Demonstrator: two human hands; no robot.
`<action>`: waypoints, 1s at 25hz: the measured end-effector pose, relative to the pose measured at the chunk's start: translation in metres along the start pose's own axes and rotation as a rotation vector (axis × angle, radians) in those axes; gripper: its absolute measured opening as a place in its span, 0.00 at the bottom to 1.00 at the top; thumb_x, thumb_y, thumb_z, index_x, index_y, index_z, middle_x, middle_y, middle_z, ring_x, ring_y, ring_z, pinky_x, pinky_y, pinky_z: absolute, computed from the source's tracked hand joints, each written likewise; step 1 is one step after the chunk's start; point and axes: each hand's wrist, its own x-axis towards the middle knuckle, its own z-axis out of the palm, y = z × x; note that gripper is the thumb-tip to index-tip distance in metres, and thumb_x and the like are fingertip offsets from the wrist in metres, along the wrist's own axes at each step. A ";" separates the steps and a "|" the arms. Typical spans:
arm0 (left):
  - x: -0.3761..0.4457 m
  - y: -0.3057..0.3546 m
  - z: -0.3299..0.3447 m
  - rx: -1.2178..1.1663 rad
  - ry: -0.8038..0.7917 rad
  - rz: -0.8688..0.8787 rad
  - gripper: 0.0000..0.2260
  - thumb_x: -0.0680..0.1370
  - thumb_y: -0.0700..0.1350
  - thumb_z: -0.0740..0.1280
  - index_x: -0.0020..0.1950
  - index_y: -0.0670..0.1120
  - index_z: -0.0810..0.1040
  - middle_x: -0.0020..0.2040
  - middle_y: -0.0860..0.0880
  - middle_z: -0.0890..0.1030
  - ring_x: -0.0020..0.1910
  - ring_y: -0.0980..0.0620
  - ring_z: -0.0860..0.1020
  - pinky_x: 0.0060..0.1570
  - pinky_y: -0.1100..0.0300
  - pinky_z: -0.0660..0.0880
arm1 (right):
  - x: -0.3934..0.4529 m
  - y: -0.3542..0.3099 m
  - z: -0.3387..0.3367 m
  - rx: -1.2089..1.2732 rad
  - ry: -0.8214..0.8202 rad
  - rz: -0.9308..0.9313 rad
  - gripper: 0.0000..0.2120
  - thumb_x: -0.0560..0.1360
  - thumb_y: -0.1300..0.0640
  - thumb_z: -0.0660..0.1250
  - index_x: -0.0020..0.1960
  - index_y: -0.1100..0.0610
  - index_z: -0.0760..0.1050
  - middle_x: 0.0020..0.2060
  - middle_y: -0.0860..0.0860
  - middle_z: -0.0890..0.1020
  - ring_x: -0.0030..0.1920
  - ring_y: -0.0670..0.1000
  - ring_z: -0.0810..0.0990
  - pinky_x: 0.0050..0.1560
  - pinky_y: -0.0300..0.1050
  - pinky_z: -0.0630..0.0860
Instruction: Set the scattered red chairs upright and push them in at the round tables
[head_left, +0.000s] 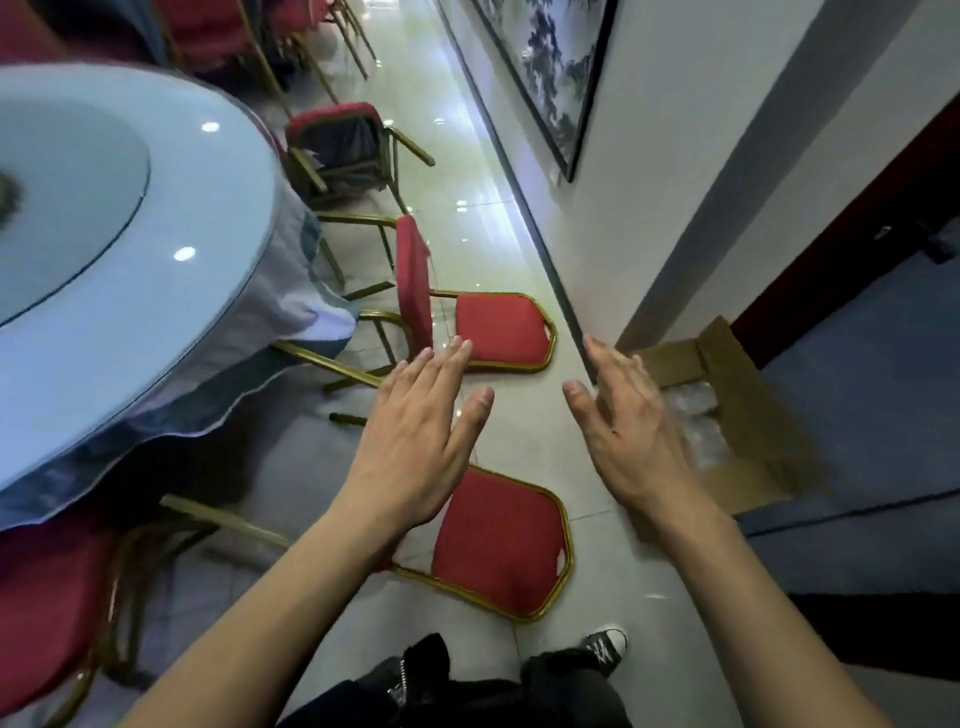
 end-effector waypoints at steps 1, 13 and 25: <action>0.001 0.007 0.005 0.010 0.022 -0.059 0.33 0.80 0.65 0.40 0.81 0.52 0.58 0.81 0.53 0.60 0.80 0.54 0.56 0.79 0.53 0.51 | 0.013 0.008 -0.005 0.001 -0.045 -0.037 0.32 0.82 0.32 0.48 0.82 0.45 0.55 0.80 0.45 0.61 0.80 0.49 0.52 0.80 0.53 0.52; -0.072 0.120 0.112 -0.031 0.313 -0.761 0.38 0.78 0.70 0.36 0.82 0.52 0.56 0.80 0.54 0.60 0.80 0.55 0.54 0.79 0.52 0.50 | 0.078 0.078 -0.021 0.019 -0.488 -0.601 0.29 0.83 0.39 0.53 0.81 0.47 0.58 0.79 0.47 0.63 0.76 0.39 0.51 0.77 0.42 0.47; -0.109 0.162 0.136 -0.038 0.359 -0.998 0.32 0.81 0.65 0.39 0.82 0.54 0.52 0.82 0.56 0.55 0.80 0.59 0.49 0.75 0.63 0.41 | 0.062 0.084 -0.015 0.031 -0.632 -0.760 0.28 0.84 0.44 0.56 0.81 0.51 0.59 0.78 0.50 0.65 0.66 0.27 0.45 0.77 0.45 0.50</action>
